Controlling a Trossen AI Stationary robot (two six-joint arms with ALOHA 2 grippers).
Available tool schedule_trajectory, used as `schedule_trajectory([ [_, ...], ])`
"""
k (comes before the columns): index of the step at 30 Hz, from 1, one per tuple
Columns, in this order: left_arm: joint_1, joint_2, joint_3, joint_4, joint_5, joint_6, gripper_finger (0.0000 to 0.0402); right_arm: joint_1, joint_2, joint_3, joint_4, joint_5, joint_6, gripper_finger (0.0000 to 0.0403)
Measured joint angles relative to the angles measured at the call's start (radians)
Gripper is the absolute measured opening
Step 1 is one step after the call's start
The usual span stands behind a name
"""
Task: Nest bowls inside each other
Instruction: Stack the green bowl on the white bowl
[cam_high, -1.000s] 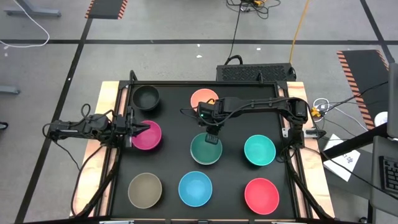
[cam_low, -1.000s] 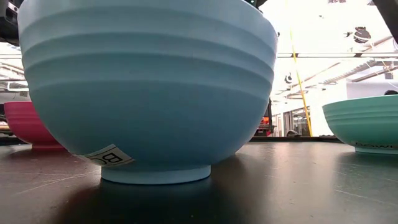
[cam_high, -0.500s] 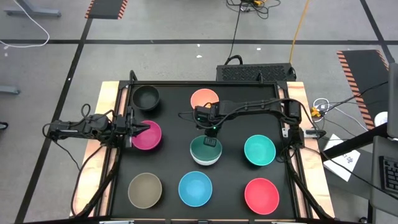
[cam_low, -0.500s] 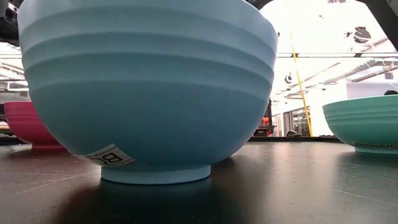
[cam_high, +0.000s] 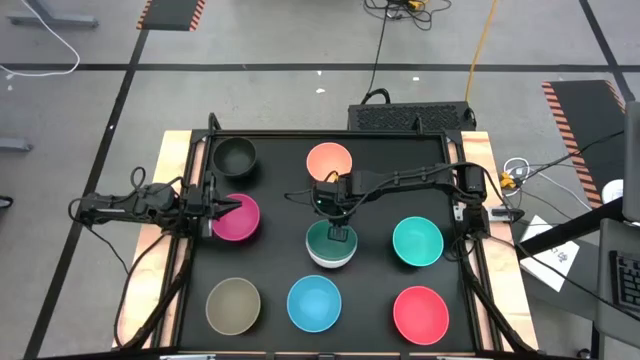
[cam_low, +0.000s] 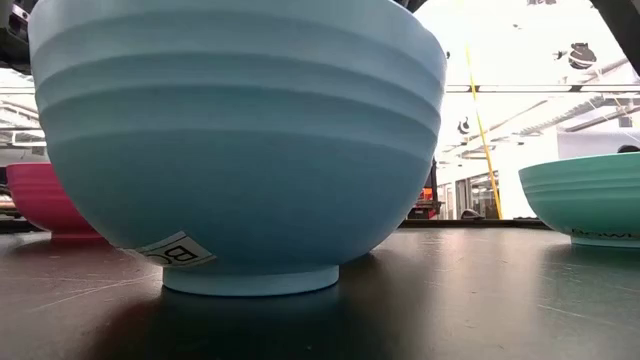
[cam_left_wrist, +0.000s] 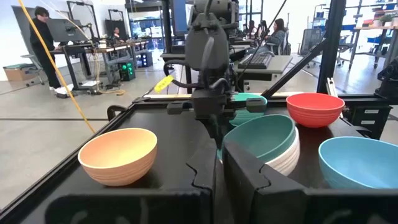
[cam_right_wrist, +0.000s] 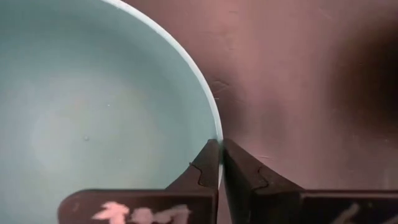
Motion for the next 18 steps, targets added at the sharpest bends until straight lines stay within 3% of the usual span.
schedule_trajectory([
  [4, 0.000, 0.000, 0.000, 0.000, 0.000, 0.000, 0.0031, 0.019, 0.000, 0.000, 0.017, 0.011, 0.002, 0.0000],
  [14, 0.000, 0.000, 0.000, -0.015, 0.000, 0.000, 0.0031, 0.033, 0.000, 0.048, -0.019, 0.156, -0.014, 0.0000],
  [18, 0.000, 0.000, 0.000, -0.020, 0.000, -0.004, 0.0031, 0.034, 0.000, 0.061, -0.018, 0.154, -0.019, 0.0000],
])
